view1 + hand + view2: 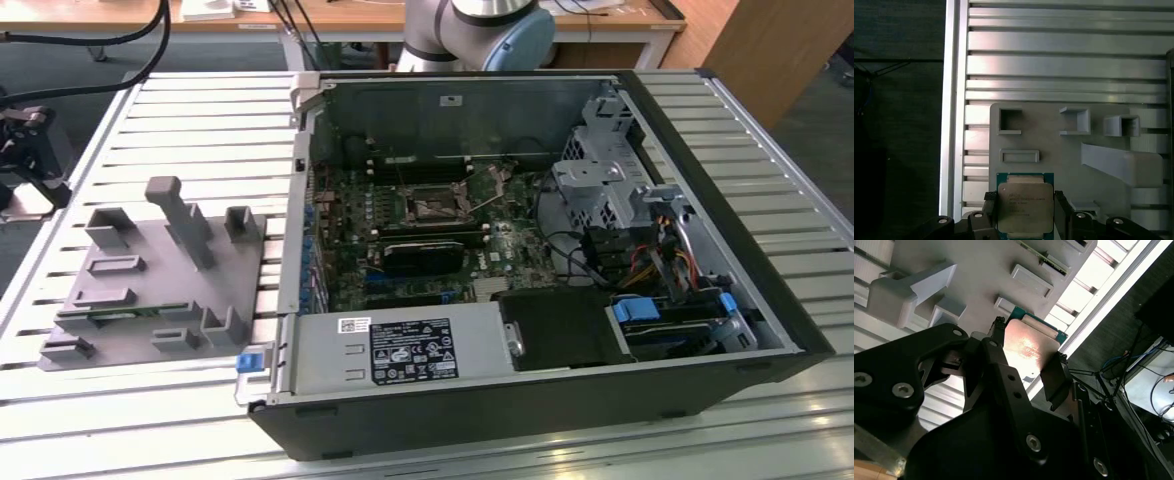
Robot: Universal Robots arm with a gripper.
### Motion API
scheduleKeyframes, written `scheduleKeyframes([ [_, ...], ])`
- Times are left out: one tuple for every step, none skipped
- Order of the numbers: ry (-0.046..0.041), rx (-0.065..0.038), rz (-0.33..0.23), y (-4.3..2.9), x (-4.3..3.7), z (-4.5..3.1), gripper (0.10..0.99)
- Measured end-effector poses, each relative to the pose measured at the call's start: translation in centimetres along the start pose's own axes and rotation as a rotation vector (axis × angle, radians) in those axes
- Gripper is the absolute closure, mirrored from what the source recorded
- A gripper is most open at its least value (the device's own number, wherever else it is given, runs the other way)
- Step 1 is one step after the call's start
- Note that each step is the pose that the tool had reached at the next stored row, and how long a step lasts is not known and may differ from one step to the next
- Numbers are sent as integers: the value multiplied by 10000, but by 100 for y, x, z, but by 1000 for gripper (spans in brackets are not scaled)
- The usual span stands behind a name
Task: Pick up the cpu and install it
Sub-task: 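Pick up the cpu and move it towards the insertion slot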
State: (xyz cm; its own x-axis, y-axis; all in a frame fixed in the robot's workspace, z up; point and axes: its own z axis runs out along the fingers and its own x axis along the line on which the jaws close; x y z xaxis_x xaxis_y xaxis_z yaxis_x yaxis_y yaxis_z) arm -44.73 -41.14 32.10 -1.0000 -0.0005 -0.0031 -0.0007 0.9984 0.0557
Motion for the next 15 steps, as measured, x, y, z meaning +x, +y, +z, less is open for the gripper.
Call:
scheduleKeyframes([
  [0, 0, 0, 1, 0, -7, 545],
  [0, 0, 0, 1, 0, -15, 545],
  [-1, -1, 0, 1, 0, -22, 545],
  [-1, 0, 1, 2, 0, -29, 545],
  [-1, 0, 2, 2, 0, -37, 545],
  [-2, -1, 2, 2, 0, -43, 545],
  [-1, -1, 2, 3, 0, -51, 545],
  [-1, 0, 1, 3, 0, -58, 545],
  [-1, 0, 1, 4, 0, -65, 545],
  [-1, 0, 1, 4, 0, -72, 545],
  [-1, 0, 1, 5, 0, -79, 545],
  [-1, 0, 2, 5, 0, -86, 545],
  [-1, 0, 2, 5, 0, -93, 545],
  [-1, -1, 2, 6, 0, -99, 545],
  [-1, 0, 2, 6, 0, -106, 545],
])
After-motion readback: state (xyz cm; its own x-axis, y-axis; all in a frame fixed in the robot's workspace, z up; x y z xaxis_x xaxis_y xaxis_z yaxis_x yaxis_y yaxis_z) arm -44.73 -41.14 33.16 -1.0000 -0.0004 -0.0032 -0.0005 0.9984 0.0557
